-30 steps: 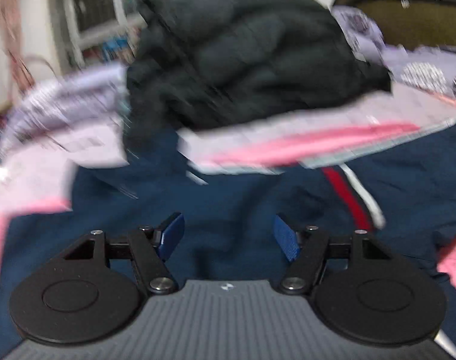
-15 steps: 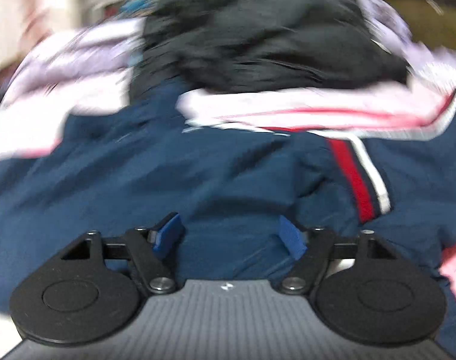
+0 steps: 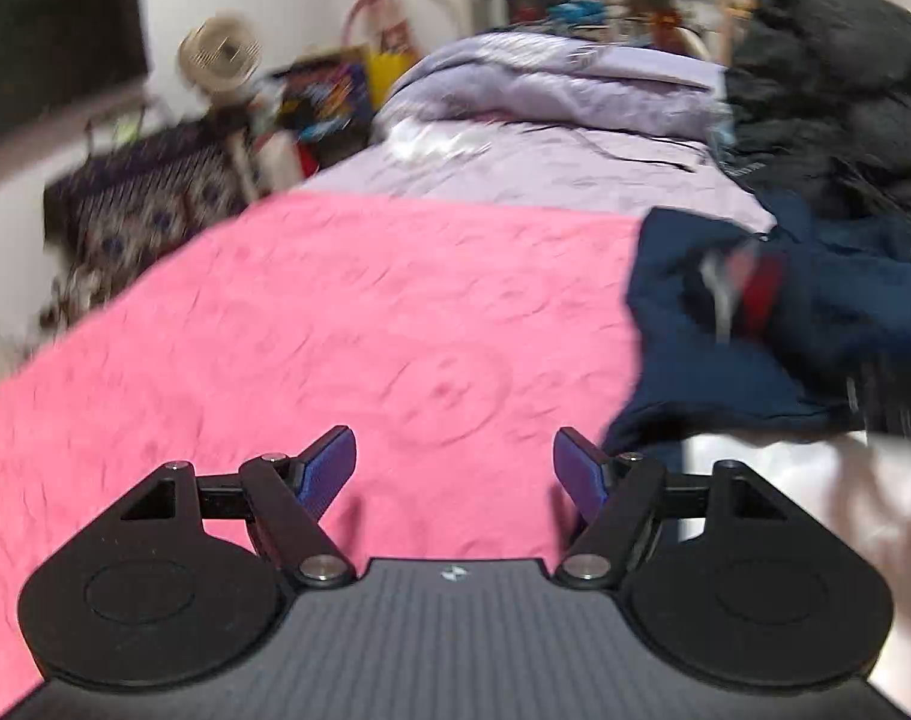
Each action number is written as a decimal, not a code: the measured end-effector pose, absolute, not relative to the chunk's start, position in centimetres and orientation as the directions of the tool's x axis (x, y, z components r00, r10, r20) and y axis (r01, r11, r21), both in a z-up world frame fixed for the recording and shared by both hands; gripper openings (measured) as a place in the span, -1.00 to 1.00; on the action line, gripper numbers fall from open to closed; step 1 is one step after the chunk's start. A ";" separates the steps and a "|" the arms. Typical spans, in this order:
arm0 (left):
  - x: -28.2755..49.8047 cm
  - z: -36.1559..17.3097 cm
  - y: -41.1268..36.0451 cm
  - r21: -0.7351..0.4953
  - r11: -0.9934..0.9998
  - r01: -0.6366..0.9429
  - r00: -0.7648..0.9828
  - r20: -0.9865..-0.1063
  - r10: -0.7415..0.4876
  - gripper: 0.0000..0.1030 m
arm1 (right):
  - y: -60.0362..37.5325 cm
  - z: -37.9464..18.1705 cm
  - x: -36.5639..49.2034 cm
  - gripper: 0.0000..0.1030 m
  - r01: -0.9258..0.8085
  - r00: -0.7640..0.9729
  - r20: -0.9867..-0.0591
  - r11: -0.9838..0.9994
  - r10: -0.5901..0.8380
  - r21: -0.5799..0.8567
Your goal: Fold clothes
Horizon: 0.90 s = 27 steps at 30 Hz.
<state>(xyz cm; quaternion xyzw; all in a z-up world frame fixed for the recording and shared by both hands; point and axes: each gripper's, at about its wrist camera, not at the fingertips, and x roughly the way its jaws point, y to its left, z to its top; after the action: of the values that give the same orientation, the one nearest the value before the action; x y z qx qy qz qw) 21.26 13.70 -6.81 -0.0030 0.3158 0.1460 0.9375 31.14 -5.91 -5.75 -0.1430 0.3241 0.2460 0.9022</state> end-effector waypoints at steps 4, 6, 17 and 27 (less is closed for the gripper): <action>21.3 -6.3 13.7 0.021 0.969 -0.247 0.797 -0.564 0.216 0.43 | -6.9 -6.2 26.2 0.44 -0.560 0.682 -0.623 0.822 0.384 -0.106; 21.7 -5.7 12.7 0.020 0.983 -0.182 0.836 -0.524 0.165 0.44 | -9.4 -5.5 24.9 0.45 -0.534 0.714 -0.590 0.838 0.377 -0.111; 33.0 -8.2 0.3 0.263 0.964 -0.029 0.830 -0.532 0.169 0.65 | -27.7 -4.8 27.6 0.44 0.010 0.839 -0.539 0.990 0.069 0.142; 33.3 -9.0 3.2 0.202 0.978 -0.054 0.801 -0.576 0.163 0.92 | -33.8 -8.2 26.9 0.58 0.225 0.760 -0.629 0.974 -0.161 0.022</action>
<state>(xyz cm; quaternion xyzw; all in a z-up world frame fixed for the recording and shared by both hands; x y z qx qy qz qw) 33.30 3.19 -8.99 0.0879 0.3100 0.0575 0.9449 26.87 -33.83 -8.17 0.0479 0.3306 -0.1029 0.9369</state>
